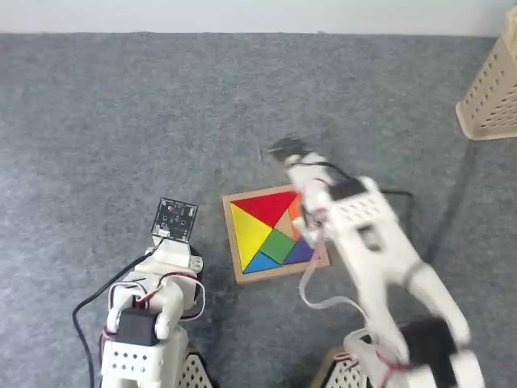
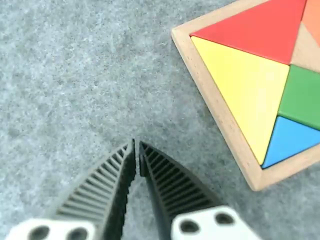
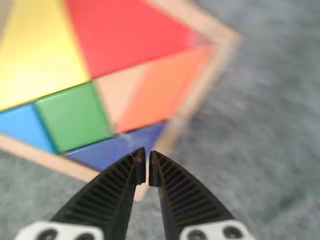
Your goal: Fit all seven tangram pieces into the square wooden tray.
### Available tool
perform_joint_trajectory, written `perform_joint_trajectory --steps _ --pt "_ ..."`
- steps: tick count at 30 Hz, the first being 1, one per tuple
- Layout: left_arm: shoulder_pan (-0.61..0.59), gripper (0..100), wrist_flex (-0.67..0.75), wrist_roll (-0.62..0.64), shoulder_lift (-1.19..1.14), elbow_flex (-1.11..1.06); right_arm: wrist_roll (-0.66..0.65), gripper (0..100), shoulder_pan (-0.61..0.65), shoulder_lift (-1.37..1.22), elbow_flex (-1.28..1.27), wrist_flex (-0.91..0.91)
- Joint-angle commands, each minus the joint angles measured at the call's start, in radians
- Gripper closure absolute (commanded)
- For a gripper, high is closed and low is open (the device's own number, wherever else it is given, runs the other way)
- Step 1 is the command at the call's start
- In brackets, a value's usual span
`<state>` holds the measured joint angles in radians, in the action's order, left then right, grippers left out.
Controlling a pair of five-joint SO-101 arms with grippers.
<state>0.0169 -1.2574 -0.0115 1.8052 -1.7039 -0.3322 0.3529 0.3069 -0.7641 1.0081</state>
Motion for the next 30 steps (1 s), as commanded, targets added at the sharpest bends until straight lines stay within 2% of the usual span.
perform_joint_trajectory --steps 1,6,9,12,19,30 --pt "0.000 99 -0.006 0.006 0.021 0.019 0.014 99.1 -0.124 0.277 -0.203 -0.082" --pt "0.000 99 -0.006 0.006 0.021 0.019 0.014 99.0 -0.294 0.550 -0.462 -0.105" --pt "0.000 99 -0.006 0.006 0.021 0.019 0.018 98.9 -0.354 0.691 -0.611 -0.163" --pt "0.000 99 -0.006 0.006 0.021 0.019 0.012 98.9 -0.361 0.819 -0.735 -0.242" --pt "0.000 99 -0.006 0.006 0.021 0.019 0.012 98.9 -0.363 1.078 -0.865 -0.242" --pt "0.000 99 -0.006 0.006 0.021 0.019 0.012 98.9 -0.361 1.403 -0.924 -0.054"
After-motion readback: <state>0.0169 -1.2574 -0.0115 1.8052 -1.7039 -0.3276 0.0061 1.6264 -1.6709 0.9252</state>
